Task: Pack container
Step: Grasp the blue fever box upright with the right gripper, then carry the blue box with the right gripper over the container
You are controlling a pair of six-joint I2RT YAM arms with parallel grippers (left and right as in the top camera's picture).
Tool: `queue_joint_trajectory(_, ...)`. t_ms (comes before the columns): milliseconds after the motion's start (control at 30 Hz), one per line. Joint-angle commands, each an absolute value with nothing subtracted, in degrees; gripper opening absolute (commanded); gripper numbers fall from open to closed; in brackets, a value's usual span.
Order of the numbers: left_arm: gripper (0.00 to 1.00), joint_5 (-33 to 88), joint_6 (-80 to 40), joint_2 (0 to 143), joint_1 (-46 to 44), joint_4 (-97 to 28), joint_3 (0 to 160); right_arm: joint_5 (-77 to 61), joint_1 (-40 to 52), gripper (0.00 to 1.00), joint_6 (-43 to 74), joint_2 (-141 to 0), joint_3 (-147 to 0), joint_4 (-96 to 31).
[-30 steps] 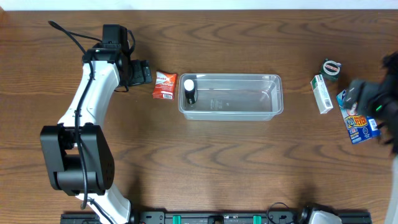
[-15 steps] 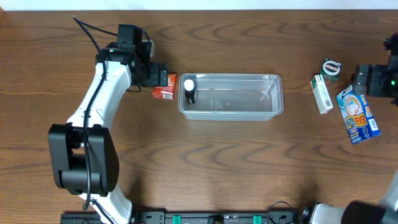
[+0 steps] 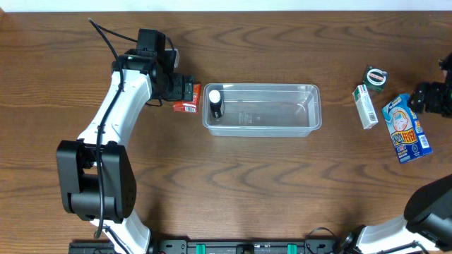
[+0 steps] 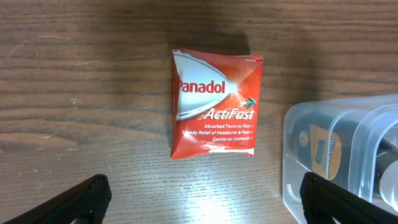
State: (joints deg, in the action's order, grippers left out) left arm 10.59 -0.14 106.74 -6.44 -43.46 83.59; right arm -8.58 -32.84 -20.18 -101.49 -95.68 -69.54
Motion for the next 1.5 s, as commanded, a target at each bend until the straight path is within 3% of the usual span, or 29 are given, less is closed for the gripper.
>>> queue_joint_trajectory(0, 0.98, 10.92, 0.4, 107.31, -6.28, -43.57, 83.46, -10.24, -34.44, 0.81, -20.86, -103.85, -96.23, -69.8)
queue_joint_trajectory(133, 0.98, 10.92, 0.4, 107.28, -6.31, -43.42, 83.46, -10.55, -34.33, 0.76, -22.11, -106.61, -96.01, -69.49)
queue_joint_trajectory(667, 0.98, 10.92, 0.38, 107.28, -6.28, -43.42, 83.46, -10.98, -32.71, 0.73, -30.55, -109.8, -88.9, -61.49)
queue_joint_trajectory(1300, 0.98, 10.92, 0.38, 107.28, -6.28, -43.42, 83.46, -7.46, -32.67, 0.31, -29.17, -109.8, -86.65, -59.57)
queue_joint_trajectory(1467, 0.98, 10.94, 0.38, 107.28, -6.28, -43.44, 83.46, -7.49, -32.67, 0.26, -29.08, -109.8, -86.65, -59.59)
